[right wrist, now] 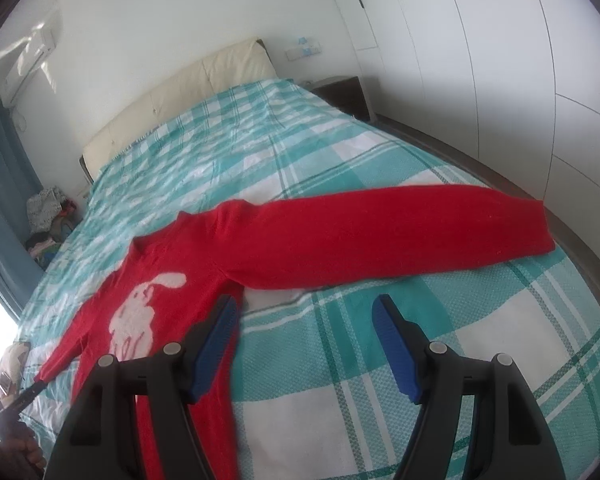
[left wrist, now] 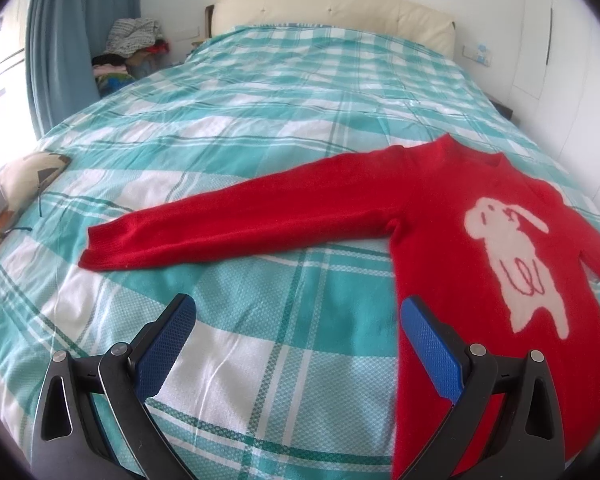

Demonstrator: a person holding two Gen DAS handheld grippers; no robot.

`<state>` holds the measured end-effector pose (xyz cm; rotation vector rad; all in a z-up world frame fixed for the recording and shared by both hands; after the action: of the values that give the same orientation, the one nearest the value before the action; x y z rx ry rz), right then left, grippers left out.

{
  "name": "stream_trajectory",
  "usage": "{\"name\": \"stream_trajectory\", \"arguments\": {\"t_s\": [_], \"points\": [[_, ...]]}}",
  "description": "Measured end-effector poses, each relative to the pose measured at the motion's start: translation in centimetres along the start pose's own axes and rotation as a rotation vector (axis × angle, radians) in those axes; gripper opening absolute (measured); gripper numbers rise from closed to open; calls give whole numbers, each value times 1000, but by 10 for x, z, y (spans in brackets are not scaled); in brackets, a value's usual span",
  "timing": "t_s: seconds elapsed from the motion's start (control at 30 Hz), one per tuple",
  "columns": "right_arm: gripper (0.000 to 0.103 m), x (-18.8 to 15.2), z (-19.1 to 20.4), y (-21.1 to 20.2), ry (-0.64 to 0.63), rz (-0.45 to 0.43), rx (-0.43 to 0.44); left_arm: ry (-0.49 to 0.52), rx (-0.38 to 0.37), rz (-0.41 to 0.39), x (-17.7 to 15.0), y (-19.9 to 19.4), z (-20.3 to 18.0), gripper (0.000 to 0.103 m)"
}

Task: Fold small clothes
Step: 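Move the right gripper toward the cuff of the sleeve nearest it, then grasp the red sleeve cuff with the right gripper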

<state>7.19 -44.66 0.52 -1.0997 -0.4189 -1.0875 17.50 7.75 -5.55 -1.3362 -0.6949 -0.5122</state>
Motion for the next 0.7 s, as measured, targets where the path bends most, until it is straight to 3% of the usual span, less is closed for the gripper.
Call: {"name": "stream_trajectory", "arguments": {"t_s": [0.13,0.27,0.37,0.47,0.57,0.7], "points": [[70,50,-32,-33,41,-102,12,-3,2,7,-1,2,-1,103],[76,78,-109,-45,244,-105,36,-2,-3,14,-2,4,-4,103],[76,58,-168,-31,452,-4,69,17,1,8,-3,4,-10,103],[75,25,-203,-14,581,80,85,42,8,-6,-5,3,-16,103],[72,6,-226,-7,721,54,150,66,27,-5,-10,5,-18,103],[68,8,-240,6,767,11,192,57,44,25,-15,13,-15,103]]}}
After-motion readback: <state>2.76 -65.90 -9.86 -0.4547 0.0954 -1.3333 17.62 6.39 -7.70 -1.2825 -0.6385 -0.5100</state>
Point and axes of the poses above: each gripper's, at about its wrist camera, not at the fingertips, and y roughly the way its jaws point, z to its left, x to its top, the point moved 8 cm from there along y, roughly the way its jaws point, and after that the axes turned 8 degrees about x, right-handed, at the moved point
